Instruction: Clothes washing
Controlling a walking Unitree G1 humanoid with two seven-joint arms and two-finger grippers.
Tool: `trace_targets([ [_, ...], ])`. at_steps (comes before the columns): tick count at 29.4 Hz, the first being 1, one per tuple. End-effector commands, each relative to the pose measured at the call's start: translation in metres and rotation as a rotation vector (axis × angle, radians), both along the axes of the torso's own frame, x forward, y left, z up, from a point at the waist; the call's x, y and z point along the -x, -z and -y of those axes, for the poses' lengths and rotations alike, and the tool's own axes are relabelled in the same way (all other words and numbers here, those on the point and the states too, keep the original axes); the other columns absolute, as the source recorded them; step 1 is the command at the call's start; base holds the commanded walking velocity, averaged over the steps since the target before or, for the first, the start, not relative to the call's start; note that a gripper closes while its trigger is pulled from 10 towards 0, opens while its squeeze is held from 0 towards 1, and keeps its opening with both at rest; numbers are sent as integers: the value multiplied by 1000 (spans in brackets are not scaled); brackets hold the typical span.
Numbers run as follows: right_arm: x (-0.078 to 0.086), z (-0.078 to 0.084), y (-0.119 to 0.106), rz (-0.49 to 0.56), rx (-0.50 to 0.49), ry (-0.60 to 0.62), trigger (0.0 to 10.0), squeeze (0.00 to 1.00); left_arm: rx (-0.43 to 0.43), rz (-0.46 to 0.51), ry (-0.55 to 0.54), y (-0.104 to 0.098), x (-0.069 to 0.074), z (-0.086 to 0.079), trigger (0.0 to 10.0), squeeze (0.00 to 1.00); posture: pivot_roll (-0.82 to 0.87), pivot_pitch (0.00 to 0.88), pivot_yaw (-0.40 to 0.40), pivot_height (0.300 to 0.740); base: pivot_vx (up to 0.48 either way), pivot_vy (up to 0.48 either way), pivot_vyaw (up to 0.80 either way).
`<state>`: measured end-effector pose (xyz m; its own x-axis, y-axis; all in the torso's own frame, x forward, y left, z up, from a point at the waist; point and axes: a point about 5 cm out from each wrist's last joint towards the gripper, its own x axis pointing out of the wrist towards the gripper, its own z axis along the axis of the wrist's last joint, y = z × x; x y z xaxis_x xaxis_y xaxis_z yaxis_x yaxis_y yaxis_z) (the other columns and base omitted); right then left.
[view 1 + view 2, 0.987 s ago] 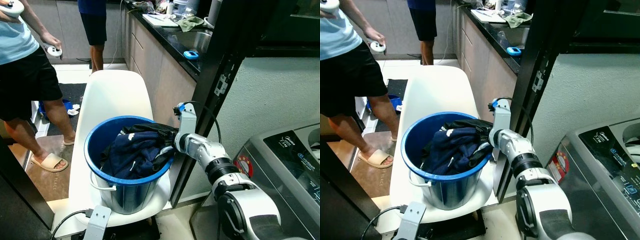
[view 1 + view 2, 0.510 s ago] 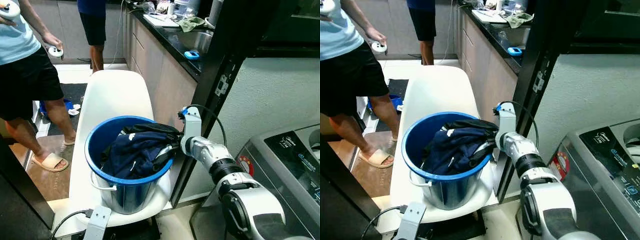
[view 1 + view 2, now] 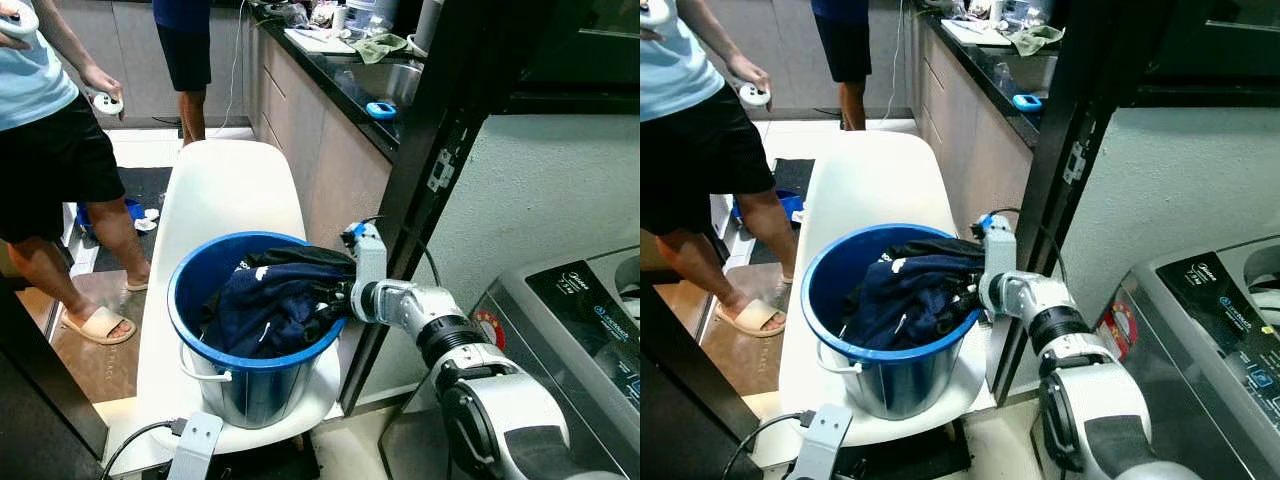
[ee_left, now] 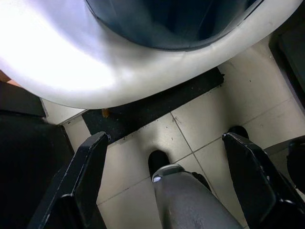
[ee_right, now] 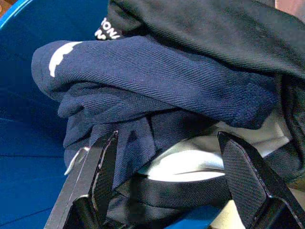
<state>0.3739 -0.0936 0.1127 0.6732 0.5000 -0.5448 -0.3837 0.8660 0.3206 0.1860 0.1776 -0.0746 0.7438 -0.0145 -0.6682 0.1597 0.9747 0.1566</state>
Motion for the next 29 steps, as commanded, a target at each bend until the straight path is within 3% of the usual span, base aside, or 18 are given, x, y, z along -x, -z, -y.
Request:
trace_targets([
  [1, 0, -1, 0, -10, 19, -4, 10000, 0, 1, -23, 20, 3, 5, 3, 10000, 0, 197, 0, -124, 740, 0, 0, 0],
  [8, -2, 3, -2, 23, 63, 8, 10000, 0, -1, -24, 19, 4, 6, 2, 10000, 0, 203, 0, -124, 740, 0, 0, 0],
  [11, -7, 11, -9, 69, 110, 4, 10000, 0, -2, -24, 17, 4, 7, 1, 10000, 0, 204, 0, -124, 740, 0, 0, 0],
  [17, -13, 22, -22, 108, 114, 26, 10000, 0, -1, -23, 18, 4, 7, 2, 10000, 0, 204, 0, -124, 740, 0, 0, 0],
  [23, -17, 35, -27, 144, 201, 42, 10000, 0, 1, -21, 23, 3, 5, 3, 10000, 0, 199, 0, -123, 740, 0, 0, 0],
  [26, -14, 40, -18, 143, 323, 8, 10000, 0, 2, -20, 27, 3, 5, 3, 10000, 0, 198, 0, -124, 740, 0, 0, 0],
  [29, -11, 41, -12, 124, 350, -7, 10000, 0, 4, -22, 29, 3, 5, 4, 10000, 0, 198, 0, -125, 740, 0, 0, 0],
])
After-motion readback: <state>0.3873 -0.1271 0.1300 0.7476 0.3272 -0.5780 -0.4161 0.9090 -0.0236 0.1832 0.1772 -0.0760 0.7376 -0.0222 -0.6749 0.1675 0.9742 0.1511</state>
